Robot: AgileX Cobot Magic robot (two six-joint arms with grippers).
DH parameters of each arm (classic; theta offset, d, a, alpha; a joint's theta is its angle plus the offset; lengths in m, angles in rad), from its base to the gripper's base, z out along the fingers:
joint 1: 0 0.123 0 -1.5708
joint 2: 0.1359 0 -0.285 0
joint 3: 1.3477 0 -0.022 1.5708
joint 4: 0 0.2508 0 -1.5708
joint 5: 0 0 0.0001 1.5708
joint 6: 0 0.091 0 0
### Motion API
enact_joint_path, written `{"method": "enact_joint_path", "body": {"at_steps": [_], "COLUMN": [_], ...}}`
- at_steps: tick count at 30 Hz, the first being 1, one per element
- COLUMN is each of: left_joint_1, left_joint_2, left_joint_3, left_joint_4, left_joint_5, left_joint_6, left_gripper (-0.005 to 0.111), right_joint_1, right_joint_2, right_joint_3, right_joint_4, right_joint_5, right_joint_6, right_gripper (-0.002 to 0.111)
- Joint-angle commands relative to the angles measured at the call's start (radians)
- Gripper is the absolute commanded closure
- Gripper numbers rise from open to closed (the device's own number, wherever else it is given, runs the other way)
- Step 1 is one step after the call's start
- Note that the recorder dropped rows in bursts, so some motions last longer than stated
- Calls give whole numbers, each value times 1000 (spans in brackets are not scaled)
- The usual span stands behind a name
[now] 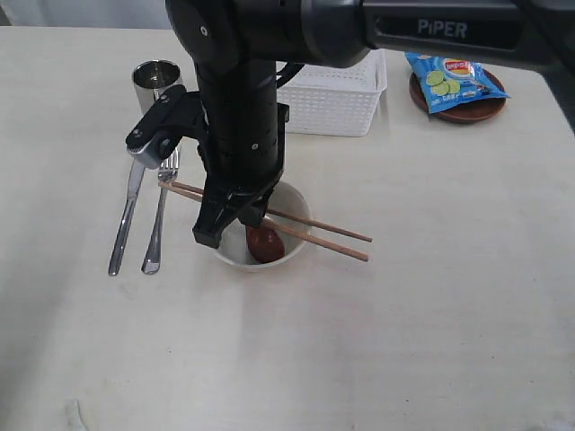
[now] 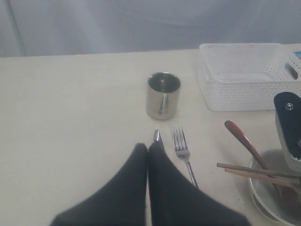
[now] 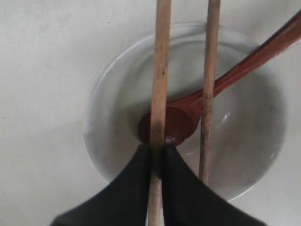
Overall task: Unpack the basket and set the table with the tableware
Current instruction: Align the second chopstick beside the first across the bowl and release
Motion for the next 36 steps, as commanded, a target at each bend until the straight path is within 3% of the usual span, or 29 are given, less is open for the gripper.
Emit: {"method": "enact_joint_path", "body": {"at_steps": [1, 36], "left_joint_1": [-3, -3], "left_joint_2": [-3, -3], "left_joint_3": [6, 6], "left_joint_4": [1, 1], "left_joint_5": [-6, -16], "left_joint_6": [-8, -8], "left_gripper": [107, 107], "right_joint_1": [-6, -6], "right_joint_2": [-2, 16], "right_joint_3": [5, 5], "right_joint_4": [0, -26], "right_joint_5": [-1, -49], "right_joint_6": [8, -48], "right_gripper": [109, 108]}}
